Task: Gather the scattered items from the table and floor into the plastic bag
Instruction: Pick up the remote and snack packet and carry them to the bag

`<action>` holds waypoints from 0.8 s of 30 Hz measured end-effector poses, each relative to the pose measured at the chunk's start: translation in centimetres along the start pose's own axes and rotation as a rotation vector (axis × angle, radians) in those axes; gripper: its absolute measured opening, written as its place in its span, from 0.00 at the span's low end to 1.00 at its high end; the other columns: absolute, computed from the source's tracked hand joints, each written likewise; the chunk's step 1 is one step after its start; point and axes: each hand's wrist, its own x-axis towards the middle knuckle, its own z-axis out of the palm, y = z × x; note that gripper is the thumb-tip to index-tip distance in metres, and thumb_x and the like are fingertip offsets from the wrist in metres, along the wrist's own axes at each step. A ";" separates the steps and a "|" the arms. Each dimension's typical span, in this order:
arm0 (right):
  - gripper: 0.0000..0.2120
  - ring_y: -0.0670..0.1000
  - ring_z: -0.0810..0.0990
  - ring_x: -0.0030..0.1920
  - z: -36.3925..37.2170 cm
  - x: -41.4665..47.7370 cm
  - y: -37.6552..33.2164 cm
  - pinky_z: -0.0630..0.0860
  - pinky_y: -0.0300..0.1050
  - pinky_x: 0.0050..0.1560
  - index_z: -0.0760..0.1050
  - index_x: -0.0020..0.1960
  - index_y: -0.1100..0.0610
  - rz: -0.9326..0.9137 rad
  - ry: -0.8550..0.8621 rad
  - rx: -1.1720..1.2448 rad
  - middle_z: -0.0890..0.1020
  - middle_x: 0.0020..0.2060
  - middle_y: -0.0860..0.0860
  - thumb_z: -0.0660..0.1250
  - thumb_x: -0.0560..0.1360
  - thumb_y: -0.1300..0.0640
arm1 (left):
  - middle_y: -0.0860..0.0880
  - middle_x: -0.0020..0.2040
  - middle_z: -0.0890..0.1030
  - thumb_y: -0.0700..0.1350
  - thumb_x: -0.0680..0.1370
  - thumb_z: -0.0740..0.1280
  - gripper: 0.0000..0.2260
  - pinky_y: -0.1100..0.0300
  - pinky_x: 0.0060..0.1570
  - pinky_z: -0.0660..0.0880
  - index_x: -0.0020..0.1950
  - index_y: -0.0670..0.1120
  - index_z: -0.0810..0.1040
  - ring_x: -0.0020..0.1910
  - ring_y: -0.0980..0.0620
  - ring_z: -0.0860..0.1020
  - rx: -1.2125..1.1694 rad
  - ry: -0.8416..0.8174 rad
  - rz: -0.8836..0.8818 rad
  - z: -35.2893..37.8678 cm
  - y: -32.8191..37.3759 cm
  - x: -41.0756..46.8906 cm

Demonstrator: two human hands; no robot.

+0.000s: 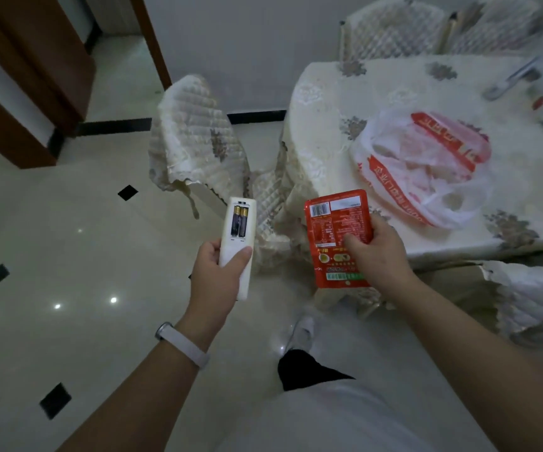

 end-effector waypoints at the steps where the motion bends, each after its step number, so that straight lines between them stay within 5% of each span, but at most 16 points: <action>1: 0.08 0.42 0.81 0.46 -0.2 1.3 0.2 0.77 0.46 0.49 0.74 0.54 0.46 0.020 0.014 0.022 0.82 0.45 0.42 0.67 0.77 0.56 | 0.50 0.52 0.81 0.46 0.76 0.73 0.11 0.59 0.39 0.75 0.55 0.48 0.74 0.47 0.51 0.81 0.018 -0.016 -0.001 1.0 0.5 1.3; 8: 0.12 0.42 0.81 0.47 -4.1 10.0 1.2 0.77 0.43 0.48 0.74 0.60 0.47 0.106 0.098 0.127 0.82 0.48 0.42 0.66 0.78 0.56 | 0.47 0.52 0.81 0.46 0.76 0.72 0.12 0.57 0.36 0.75 0.57 0.49 0.74 0.46 0.48 0.81 0.119 -0.151 0.023 9.4 5.2 9.6; 13: 0.08 0.42 0.81 0.45 -9.0 15.1 2.0 0.75 0.40 0.42 0.74 0.56 0.49 0.175 0.245 0.143 0.82 0.46 0.44 0.65 0.78 0.55 | 0.48 0.53 0.82 0.48 0.76 0.73 0.12 0.46 0.48 0.81 0.57 0.51 0.75 0.50 0.47 0.82 0.152 -0.269 0.070 16.3 8.4 14.3; 20: 0.07 0.41 0.79 0.42 -12.7 17.8 5.0 0.71 0.37 0.37 0.74 0.54 0.51 0.321 0.440 0.126 0.81 0.44 0.43 0.65 0.77 0.57 | 0.50 0.51 0.81 0.45 0.77 0.72 0.13 0.67 0.35 0.76 0.59 0.45 0.75 0.46 0.54 0.81 0.227 -0.533 0.085 24.4 10.1 17.9; 24: 0.06 0.44 0.81 0.43 -13.3 19.0 6.5 0.74 0.40 0.38 0.74 0.54 0.50 0.416 0.560 0.121 0.81 0.44 0.44 0.66 0.77 0.57 | 0.51 0.49 0.81 0.44 0.77 0.72 0.11 0.68 0.33 0.75 0.56 0.46 0.75 0.41 0.59 0.81 0.244 -0.693 0.083 29.3 10.6 20.9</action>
